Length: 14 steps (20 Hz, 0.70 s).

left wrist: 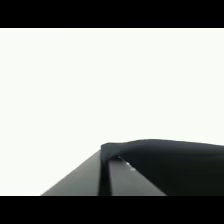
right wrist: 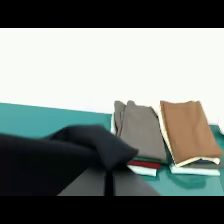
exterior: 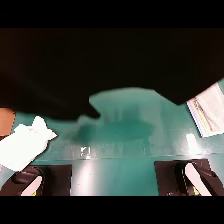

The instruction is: Fold the shirts.

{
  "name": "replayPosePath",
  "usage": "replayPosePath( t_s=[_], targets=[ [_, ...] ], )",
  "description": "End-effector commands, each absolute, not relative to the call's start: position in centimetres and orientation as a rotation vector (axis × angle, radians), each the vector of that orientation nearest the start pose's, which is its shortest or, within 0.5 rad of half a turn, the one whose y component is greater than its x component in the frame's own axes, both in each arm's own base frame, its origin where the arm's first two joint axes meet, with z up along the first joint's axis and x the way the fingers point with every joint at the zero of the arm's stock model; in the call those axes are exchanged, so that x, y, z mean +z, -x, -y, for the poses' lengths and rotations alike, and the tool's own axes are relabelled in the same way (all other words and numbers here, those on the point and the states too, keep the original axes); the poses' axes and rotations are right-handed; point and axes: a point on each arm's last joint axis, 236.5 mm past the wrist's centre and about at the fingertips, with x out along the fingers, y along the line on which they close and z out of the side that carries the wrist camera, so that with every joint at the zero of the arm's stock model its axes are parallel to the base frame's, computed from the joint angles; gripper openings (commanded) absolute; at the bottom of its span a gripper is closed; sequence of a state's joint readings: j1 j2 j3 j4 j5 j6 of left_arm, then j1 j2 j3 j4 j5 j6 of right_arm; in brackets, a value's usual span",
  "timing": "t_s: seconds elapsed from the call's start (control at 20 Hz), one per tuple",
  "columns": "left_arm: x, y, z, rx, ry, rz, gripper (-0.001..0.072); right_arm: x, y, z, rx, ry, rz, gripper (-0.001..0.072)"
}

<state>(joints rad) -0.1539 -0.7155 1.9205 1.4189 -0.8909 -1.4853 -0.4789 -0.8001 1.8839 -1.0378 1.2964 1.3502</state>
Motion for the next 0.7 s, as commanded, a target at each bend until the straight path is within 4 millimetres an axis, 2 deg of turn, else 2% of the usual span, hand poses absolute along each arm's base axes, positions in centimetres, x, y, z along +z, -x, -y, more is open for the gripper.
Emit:
replayPosePath(
  t_s=[0.0, 0.05, 0.15, 0.2, 0.3, 0.4, 0.45, 0.55, 0.65],
  targets=[
    [54.2, -25.5, 4.7, -0.185, -0.03, 0.123, 0.0024, 43.7, -28.2, 2.1, 0.031, -0.091, -0.306, 0.0018],
    [51.0, -28.8, 5.3, -0.189, -0.039, -0.003, 0.0024, 41.5, -29.4, 2.7, 0.037, -0.135, -0.383, 0.0018],
    [43.1, -36.0, 6.6, -0.201, -0.049, -0.275, 0.0025, 35.6, -32.5, 3.6, 0.064, -0.214, -0.552, 0.0018],
    [38.8, -39.5, 7.4, -0.211, -0.05, -0.4, 0.0025, 32.5, -34.0, 3.3, 0.096, -0.248, -0.636, 0.0018],
    [30.6, -45.5, 9.4, -0.245, -0.01, -0.598, 0.0025, 25.0, -36.9, 2.1, 0.152, -0.299, -0.824, 0.0018],
    [22.5, -50.2, 10.8, -0.258, 0.01, -0.756, 0.0026, 17.3, -39.6, 2.1, 0.119, -0.243, -0.985, 0.0018],
    [18.6, -51.9, 11.0, -0.253, 0.009, -0.825, 0.0025, 13.9, -40.9, 2.3, 0.092, -0.208, -1.046, 0.0018],
    [11.6, -53.9, 11.2, -0.243, 0.005, -0.952, 0.0025, 9.6, -43.4, 1.6, 0.093, -0.202, -1.108, 0.0018],
    [8.1, -54.6, 11.3, -0.24, 0.004, -1.014, 0.0026, 7.1, -45.8, 0.8, 0.11, -0.204, -1.128, 0.0019]
  ],
)
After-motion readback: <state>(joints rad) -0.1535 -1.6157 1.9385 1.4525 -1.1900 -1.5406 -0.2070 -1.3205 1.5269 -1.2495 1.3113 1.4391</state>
